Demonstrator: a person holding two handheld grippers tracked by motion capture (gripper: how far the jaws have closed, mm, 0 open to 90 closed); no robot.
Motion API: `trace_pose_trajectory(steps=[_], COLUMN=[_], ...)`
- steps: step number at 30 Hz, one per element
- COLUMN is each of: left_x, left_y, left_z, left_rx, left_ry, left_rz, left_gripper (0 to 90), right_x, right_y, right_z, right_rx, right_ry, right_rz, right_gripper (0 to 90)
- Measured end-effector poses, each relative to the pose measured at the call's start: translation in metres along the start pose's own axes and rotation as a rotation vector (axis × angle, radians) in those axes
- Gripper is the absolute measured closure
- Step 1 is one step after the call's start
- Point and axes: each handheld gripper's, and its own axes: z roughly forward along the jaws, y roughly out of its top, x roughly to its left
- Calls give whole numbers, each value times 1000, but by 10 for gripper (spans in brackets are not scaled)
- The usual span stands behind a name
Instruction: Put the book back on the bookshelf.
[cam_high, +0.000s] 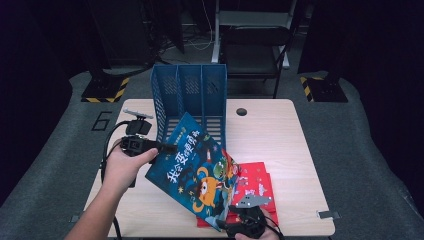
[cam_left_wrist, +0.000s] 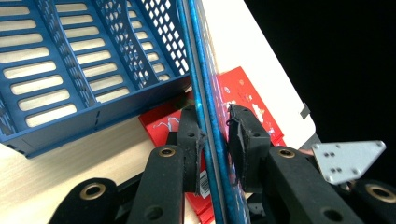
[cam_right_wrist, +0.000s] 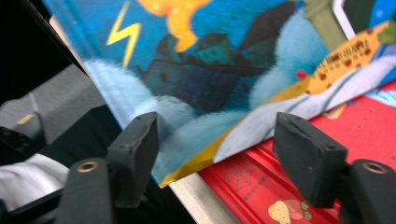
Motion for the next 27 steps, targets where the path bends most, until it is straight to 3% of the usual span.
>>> trace_pose_trajectory(steps=[4, 7, 11, 13, 15, 16, 17, 18, 27], left_x=[0, -1, 0, 0, 0, -2, -2, -3, -6], left_y=[0, 0, 0, 0, 0, 0, 0, 0, 0], left_z=[-1, -1, -1, 0, 0, 1, 1, 2, 2], left_rx=[15, 10, 15, 12, 13, 1, 18, 5, -2], left_ry=[-1, 1, -3, -1, -1, 7, -4, 1, -15], left_rz=[17, 15, 14, 15, 13, 15, 22, 20, 18], left_gripper=[749, 748, 748, 747, 747, 746, 746, 745, 711], right_x=[13, 16, 15, 16, 18, 17, 18, 19, 23], right_y=[-2, -2, -3, -3, -4, -6, -6, -6, -4], right_z=[0, 1, 0, 1, 3, 7, 9, 9, 12], right_rx=[-10, -18, -8, 5, 13, 53, 51, 48, 31], right_ry=[-61, -99, -51, -41, -50, -71, -85, -97, -125], right_rz=[-83, -99, -89, -111, -108, -140, -137, -149, -115], right_gripper=[253, 197, 187, 168, 166, 159, 163, 163, 153])
